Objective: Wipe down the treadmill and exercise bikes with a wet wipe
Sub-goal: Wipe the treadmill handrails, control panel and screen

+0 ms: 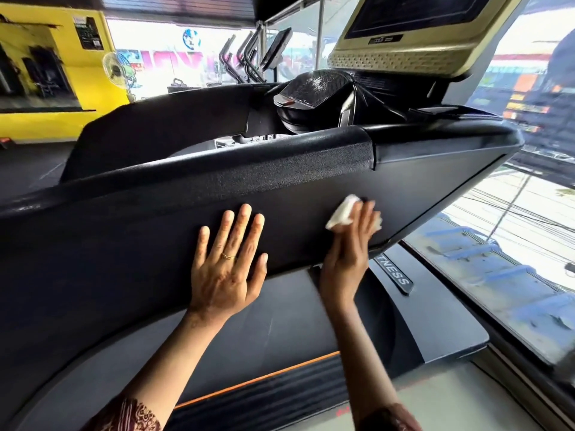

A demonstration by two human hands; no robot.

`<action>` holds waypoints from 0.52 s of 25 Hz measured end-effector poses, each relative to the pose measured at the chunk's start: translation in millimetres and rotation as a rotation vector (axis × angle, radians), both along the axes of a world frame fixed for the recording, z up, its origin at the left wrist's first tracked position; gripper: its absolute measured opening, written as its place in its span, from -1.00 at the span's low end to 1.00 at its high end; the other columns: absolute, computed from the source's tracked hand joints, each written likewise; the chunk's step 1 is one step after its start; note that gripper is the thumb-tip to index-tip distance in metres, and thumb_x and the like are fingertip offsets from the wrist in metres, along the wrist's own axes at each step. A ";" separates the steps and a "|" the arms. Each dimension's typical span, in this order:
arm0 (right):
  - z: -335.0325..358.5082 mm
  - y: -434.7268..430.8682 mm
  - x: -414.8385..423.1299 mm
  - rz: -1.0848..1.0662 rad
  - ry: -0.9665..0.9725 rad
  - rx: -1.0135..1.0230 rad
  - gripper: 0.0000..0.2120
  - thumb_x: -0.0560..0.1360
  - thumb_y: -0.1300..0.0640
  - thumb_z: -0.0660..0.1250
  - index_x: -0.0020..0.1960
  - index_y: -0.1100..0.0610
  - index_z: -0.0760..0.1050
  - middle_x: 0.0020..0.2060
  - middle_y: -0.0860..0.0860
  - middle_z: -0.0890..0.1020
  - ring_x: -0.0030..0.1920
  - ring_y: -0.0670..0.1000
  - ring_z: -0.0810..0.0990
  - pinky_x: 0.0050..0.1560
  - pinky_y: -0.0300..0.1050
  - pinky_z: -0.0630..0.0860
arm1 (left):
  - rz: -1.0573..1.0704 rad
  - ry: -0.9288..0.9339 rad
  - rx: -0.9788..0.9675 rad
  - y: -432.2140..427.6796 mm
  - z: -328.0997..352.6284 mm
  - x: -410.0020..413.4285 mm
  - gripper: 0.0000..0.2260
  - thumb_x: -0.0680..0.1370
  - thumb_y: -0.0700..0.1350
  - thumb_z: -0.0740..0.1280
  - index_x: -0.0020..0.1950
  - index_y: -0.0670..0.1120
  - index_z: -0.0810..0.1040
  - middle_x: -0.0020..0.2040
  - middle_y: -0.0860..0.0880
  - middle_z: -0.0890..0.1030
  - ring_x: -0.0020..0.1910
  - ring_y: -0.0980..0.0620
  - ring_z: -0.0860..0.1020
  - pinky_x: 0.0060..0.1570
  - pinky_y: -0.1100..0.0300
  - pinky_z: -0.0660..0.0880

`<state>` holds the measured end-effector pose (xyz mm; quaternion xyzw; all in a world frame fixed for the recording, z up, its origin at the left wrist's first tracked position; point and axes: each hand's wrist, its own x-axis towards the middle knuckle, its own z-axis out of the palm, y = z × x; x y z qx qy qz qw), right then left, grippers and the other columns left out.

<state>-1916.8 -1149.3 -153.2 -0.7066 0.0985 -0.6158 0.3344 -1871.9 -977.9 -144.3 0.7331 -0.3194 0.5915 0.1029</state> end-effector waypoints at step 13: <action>91.0 38.2 1.6 0.010 0.046 -0.259 -0.58 0.55 0.34 0.07 0.39 0.26 0.35 0.41 0.16 0.35 0.49 0.17 0.12 0.51 0.04 -0.08 | -0.018 0.015 -0.153 10.3 62.2 -0.6 -0.56 0.58 -0.01 0.16 0.41 -0.17 0.38 0.41 -0.17 0.37 0.43 -0.15 0.27 0.43 -0.13 0.04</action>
